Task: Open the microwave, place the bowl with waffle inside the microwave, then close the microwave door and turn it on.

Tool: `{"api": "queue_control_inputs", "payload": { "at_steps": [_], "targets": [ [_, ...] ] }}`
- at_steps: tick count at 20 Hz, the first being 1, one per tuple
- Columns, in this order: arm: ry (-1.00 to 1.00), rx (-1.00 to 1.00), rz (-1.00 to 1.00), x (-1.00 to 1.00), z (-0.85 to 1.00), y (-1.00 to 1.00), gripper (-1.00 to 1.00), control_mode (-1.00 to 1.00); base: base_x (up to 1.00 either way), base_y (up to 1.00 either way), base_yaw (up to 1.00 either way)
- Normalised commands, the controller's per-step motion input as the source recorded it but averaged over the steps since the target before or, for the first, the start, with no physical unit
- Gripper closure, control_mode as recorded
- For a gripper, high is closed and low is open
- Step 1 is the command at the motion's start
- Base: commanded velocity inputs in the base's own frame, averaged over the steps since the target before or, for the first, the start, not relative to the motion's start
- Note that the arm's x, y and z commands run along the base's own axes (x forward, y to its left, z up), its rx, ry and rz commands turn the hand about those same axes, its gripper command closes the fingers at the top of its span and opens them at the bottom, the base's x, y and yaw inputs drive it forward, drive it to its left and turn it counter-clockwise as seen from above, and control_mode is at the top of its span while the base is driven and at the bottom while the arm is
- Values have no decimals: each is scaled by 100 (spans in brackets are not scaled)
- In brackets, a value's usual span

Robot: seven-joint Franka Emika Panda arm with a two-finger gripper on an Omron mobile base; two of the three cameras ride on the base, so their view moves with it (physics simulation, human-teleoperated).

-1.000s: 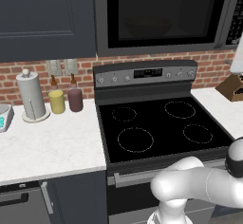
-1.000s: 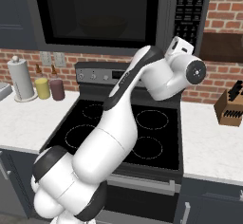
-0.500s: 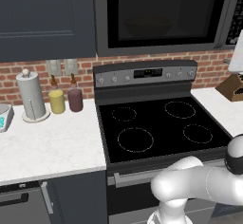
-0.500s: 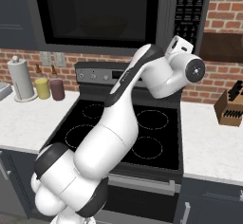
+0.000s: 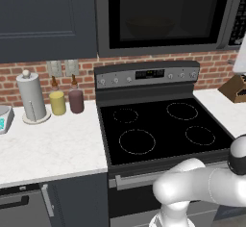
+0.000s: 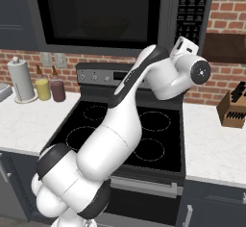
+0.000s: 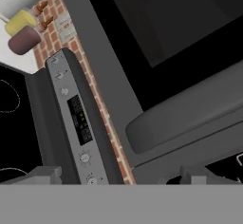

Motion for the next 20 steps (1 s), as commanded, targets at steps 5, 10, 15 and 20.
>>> {"api": "queue_control_inputs", "payload": {
  "at_steps": [5, 10, 15, 20],
  "targets": [
    [0, 0, 0, 4, 0, -3, -100, -100, 0, 0, 0],
    [0, 0, 0, 12, 0, 0, -100, -100, 0, 0, 0],
    [0, 0, 0, 17, 0, 0, -100, -100, 0, 0, 0],
    [0, 0, 0, 11, 0, -6, -100, -100, 0, 0, 0]
  ]
}}
